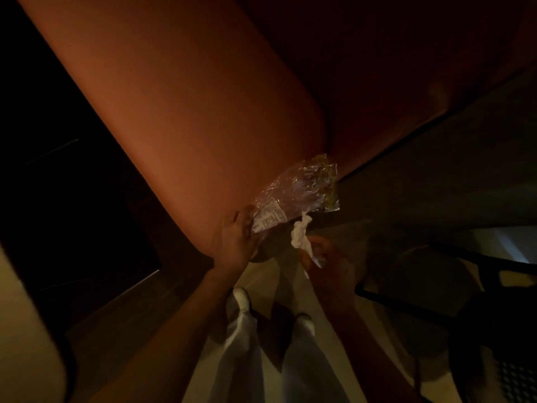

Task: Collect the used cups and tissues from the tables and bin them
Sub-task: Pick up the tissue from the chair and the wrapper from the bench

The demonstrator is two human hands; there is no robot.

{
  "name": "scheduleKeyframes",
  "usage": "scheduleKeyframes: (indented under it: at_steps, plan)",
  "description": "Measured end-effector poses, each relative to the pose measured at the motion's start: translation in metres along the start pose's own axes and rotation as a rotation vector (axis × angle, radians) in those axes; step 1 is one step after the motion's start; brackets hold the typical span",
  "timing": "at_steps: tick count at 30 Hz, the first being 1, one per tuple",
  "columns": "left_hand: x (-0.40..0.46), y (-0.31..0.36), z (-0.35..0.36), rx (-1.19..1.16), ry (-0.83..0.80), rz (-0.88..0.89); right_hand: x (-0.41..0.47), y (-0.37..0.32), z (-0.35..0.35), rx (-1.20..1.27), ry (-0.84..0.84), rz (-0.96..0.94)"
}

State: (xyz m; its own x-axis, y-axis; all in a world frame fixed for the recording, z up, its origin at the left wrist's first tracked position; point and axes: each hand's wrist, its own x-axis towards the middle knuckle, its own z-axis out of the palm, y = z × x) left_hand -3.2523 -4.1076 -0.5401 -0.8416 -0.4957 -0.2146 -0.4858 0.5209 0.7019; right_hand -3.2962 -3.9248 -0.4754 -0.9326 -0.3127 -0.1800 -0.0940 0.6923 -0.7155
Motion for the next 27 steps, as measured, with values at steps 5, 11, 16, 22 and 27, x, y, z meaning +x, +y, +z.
scheduleKeyframes:
  at_steps: [5, 11, 16, 22, 27]
  plan:
    - [-0.068, 0.066, -0.033, -0.025, -0.022, 0.110, -0.058, -0.013, -0.058, 0.085, 0.046, 0.106]
    - [-0.161, 0.122, -0.046, 0.027, -0.123, 0.213, -0.161, 0.002, -0.114, 0.218, 0.249, 0.193]
    - [-0.236, 0.152, -0.027, 0.082, -0.263, 0.328, -0.253, 0.037, -0.152, 0.244, 0.465, 0.197]
    - [-0.339, 0.203, 0.022, 0.191, -0.361, 0.573, -0.412, 0.081, -0.189, 0.333, 0.798, 0.313]
    - [-0.455, 0.253, 0.078, 0.208, -0.561, 0.839, -0.574, 0.110, -0.216, 0.348, 1.117, 0.515]
